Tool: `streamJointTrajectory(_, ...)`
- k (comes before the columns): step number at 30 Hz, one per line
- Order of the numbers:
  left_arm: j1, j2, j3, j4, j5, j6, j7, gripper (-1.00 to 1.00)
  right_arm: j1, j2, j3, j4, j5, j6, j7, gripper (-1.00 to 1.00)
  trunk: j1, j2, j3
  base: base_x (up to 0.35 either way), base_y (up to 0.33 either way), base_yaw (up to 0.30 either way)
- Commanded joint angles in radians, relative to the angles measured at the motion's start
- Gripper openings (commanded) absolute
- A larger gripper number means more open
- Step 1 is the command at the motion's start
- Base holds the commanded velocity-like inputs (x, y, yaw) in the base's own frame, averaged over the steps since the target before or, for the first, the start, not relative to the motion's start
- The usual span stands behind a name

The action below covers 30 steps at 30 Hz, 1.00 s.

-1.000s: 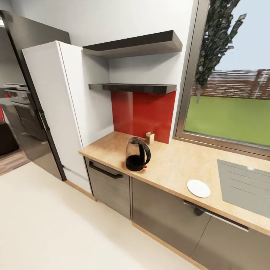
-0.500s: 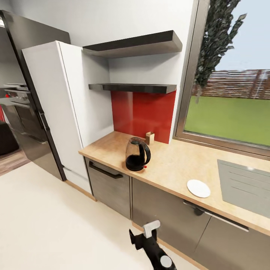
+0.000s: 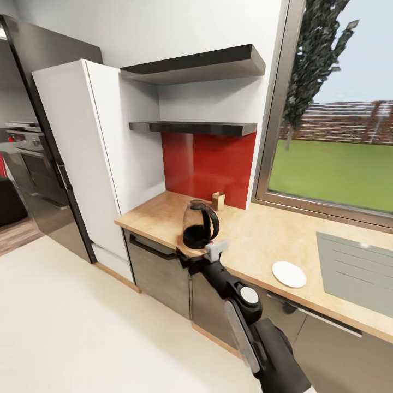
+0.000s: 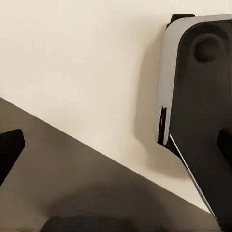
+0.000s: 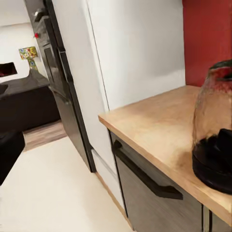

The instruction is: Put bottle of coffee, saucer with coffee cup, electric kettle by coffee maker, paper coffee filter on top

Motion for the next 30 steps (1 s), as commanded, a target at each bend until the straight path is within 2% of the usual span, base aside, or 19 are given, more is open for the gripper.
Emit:
streamJointTrajectory(1,0.001,-0.001,0.009,0.0,-0.01,0.006,-0.007,1.0,-0.015,0.0,-0.01,-0.001,-0.02,0.018,0.003,1.0,0.001,-0.002,-0.002,0.0,0.0,0.0)
streamJointTrajectory(2,0.001,0.0,0.009,0.009,-0.011,0.006,-0.007,1.0,-0.062,0.0,-0.052,-0.001,-0.039,0.058,0.008,1.0,0.001,-0.002,-0.002,0.0,0.0,0.0)
streamJointTrajectory(4,0.001,0.0,0.009,0.014,-0.012,0.006,-0.006,1.0,-0.104,-0.012,-0.087,0.002,-0.05,0.089,0.035,1.0,0.001,-0.002,-0.002,0.0,0.0,0.0)
streamJointTrajectory(7,0.001,0.0,0.01,0.016,-0.012,0.006,-0.006,1.0,-0.122,-0.041,-0.103,0.008,-0.055,0.102,0.071,1.0,0.001,-0.002,-0.002,0.0,0.0,0.0)
streamJointTrajectory(8,0.001,0.0,0.01,0.017,-0.012,0.006,-0.006,1.0,-0.128,-0.069,-0.117,0.014,-0.056,0.106,0.09,1.0,0.001,-0.002,-0.002,0.006,0.0,0.0)
streamJointTrajectory(9,0.0,0.0,0.01,0.017,-0.012,0.006,-0.006,1.0,-0.13,-0.083,-0.125,0.017,-0.057,0.108,0.096,1.0,0.001,-0.002,-0.002,0.037,0.0,0.0)
streamJointTrajectory(13,0.001,0.002,0.01,0.018,-0.012,0.007,-0.006,1.0,-0.133,-0.105,-0.135,0.026,-0.057,0.112,0.105,1.0,0.001,-0.002,-0.002,0.109,-0.003,0.0)
streamJointTrajectory(30,0.001,0.003,0.01,0.018,-0.012,0.007,-0.006,1.0,-0.134,-0.122,-0.137,0.031,-0.051,0.11,0.103,1.0,0.001,-0.002,-0.002,0.315,0.045,-0.02)
